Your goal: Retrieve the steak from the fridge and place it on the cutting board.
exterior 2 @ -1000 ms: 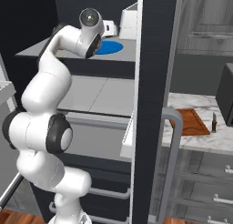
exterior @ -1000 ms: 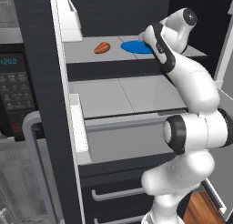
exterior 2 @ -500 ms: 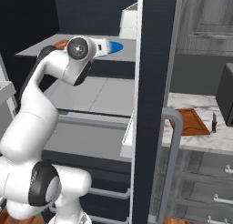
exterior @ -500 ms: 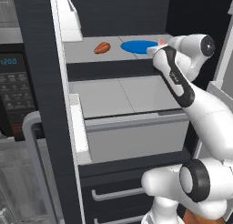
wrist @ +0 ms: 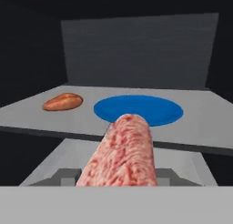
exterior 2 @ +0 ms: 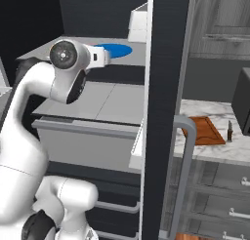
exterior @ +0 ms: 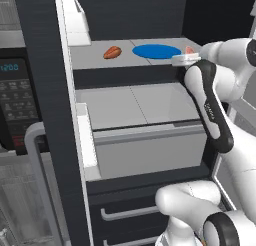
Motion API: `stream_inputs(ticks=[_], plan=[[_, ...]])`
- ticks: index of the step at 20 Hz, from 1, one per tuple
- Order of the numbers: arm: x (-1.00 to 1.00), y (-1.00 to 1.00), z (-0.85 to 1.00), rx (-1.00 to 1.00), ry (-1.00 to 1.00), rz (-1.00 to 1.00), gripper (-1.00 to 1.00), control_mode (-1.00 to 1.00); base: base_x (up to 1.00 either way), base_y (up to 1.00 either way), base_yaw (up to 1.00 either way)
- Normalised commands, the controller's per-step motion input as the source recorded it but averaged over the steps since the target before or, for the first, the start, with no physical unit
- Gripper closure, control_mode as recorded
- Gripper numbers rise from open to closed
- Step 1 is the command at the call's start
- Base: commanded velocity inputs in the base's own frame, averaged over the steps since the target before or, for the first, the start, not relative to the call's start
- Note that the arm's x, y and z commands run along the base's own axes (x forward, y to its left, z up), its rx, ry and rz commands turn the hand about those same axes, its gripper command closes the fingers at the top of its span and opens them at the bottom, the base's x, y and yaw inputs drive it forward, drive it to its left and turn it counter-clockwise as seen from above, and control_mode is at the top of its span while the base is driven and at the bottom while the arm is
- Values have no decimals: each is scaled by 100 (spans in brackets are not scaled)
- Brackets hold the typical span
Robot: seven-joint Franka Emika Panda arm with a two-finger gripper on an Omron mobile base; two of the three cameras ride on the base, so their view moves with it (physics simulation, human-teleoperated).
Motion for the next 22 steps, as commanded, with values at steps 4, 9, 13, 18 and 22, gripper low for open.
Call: stream_inputs(ticks=[4, 9, 13, 18, 22], plan=[[-100, 0, -7, 0, 28, 0, 100, -100, 0, 0, 0], [-99, 0, -44, 0, 23, 0, 100, -100, 0, 0, 0], [-12, 0, -4, 0, 0, 0, 100, -100, 0, 0, 0], [-25, 0, -3, 0, 1, 0, 100, -100, 0, 0, 0], [-25, 0, -8, 0, 3, 0, 100, 100, -75, 0, 0]])
